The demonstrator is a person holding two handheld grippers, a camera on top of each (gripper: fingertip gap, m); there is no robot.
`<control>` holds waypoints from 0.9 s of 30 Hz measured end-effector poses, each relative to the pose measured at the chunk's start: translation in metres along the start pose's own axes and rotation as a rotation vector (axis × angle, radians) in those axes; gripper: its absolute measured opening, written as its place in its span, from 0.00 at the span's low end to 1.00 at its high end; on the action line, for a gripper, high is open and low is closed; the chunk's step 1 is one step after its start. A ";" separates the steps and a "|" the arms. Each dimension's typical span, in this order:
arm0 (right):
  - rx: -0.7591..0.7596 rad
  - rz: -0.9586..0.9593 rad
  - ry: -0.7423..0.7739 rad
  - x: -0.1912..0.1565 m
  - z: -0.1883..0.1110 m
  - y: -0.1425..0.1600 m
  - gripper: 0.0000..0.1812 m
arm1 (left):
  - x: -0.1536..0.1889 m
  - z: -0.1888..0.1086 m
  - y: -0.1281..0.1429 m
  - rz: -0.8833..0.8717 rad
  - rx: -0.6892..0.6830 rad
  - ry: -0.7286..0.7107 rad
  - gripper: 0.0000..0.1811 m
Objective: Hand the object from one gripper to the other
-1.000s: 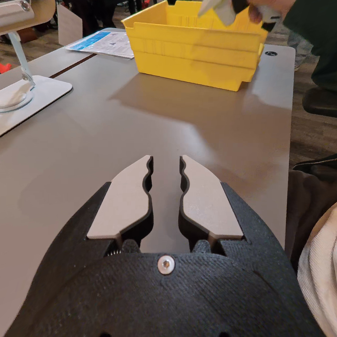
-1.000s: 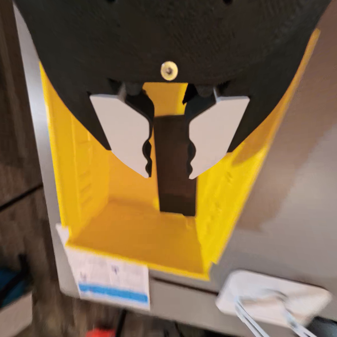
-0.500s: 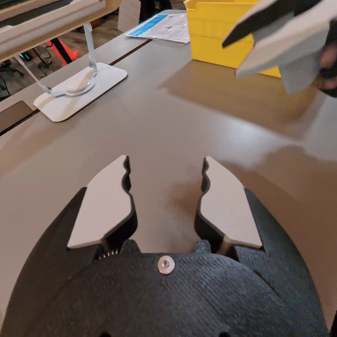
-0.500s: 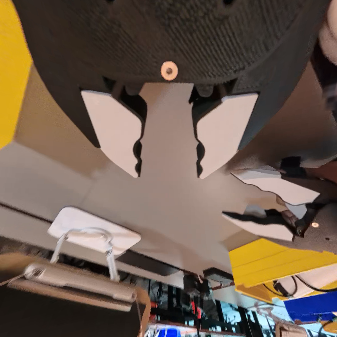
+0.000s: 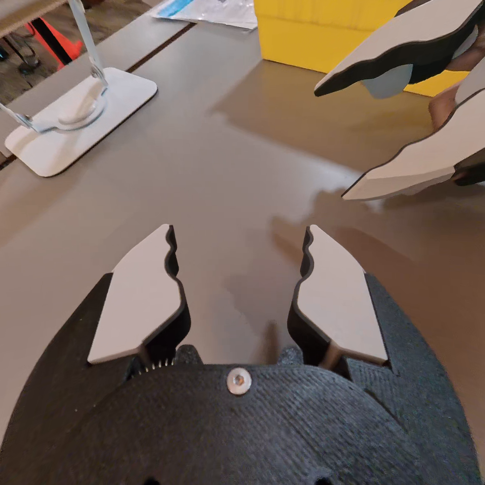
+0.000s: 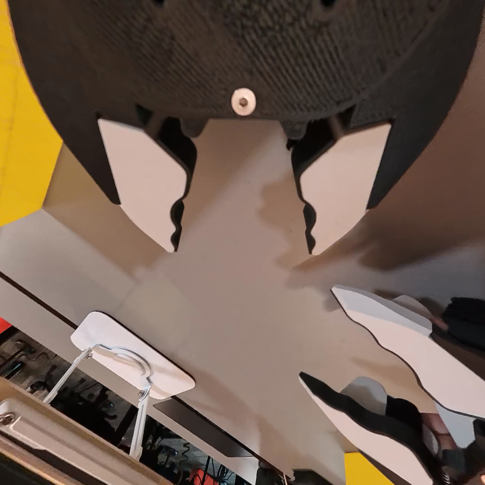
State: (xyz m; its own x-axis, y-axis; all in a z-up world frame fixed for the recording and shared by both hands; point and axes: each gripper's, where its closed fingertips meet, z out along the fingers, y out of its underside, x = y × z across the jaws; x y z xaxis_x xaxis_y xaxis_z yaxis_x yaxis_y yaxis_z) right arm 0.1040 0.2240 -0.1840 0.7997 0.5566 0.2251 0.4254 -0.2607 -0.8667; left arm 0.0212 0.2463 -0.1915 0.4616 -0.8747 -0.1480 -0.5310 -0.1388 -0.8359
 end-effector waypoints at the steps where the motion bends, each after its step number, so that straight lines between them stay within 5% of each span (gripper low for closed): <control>1: 0.006 -0.003 0.002 0.001 0.000 -0.001 0.50 | -0.002 -0.001 -0.001 0.007 0.006 -0.014 0.53; 11: 0.007 -0.073 -0.032 -0.007 0.020 -0.007 0.44 | -0.067 -0.046 -0.006 -0.136 0.114 -0.166 0.51; 18: 0.026 -0.082 -0.090 -0.022 0.030 -0.015 0.42 | -0.188 -0.172 -0.004 -0.219 0.172 -0.483 0.39; 21: 0.021 -0.092 -0.093 -0.024 0.032 -0.014 0.41 | -0.226 -0.227 0.019 -0.346 0.149 -0.499 0.28; 27: 0.011 -0.096 -0.091 -0.026 0.033 -0.012 0.40 | -0.276 -0.289 0.112 -0.484 -0.112 -0.675 0.27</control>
State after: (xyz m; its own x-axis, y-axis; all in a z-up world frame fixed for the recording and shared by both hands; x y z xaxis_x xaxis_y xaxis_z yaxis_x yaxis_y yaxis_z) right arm 0.0646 0.2383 -0.1941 0.7136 0.6480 0.2663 0.4928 -0.1941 -0.8482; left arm -0.3709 0.3383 -0.0914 0.9641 -0.2453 -0.1012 -0.2160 -0.5039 -0.8363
